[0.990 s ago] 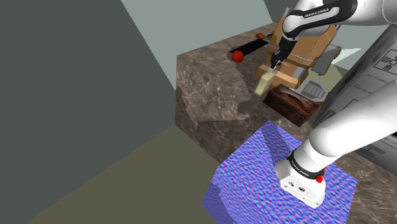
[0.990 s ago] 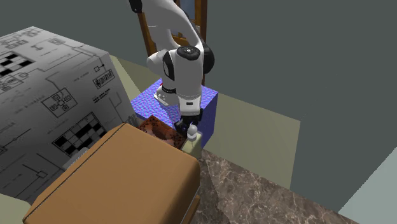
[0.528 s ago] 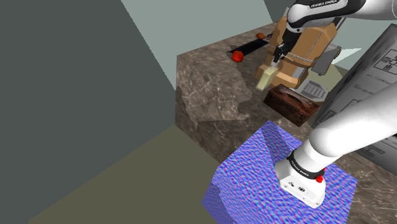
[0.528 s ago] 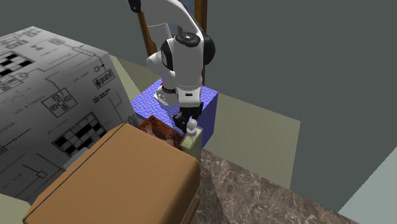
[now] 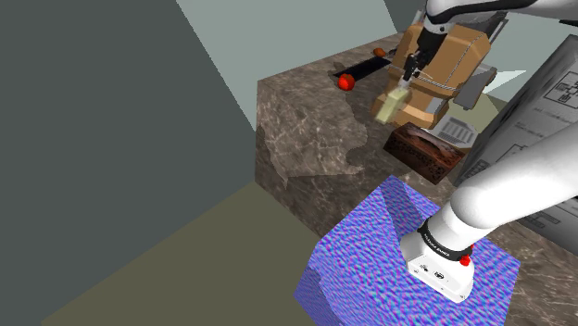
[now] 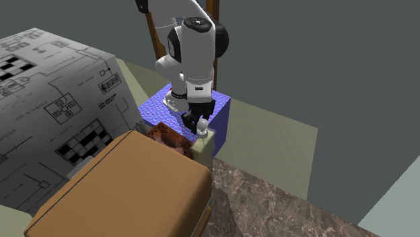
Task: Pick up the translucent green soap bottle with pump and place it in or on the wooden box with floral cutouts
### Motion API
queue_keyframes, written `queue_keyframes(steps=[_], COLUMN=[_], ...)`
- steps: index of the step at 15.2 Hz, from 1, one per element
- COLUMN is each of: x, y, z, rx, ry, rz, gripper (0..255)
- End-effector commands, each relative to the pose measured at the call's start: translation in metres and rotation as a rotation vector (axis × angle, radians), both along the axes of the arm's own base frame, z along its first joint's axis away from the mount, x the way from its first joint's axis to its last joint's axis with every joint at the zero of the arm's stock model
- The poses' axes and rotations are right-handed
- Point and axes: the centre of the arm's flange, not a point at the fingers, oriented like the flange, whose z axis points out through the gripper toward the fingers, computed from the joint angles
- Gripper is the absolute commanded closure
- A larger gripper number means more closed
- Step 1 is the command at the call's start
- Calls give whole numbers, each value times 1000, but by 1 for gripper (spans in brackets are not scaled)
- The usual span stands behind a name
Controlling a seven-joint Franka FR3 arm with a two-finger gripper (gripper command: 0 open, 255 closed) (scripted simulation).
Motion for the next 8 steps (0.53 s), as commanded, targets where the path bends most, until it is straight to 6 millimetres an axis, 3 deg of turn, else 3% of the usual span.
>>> queue_keyframes(steps=[1, 8], x=[1, 1], y=[-1, -1], z=[12, 49], rx=[0, 0], ry=[0, 0], rz=[0, 0], gripper=[255, 255])
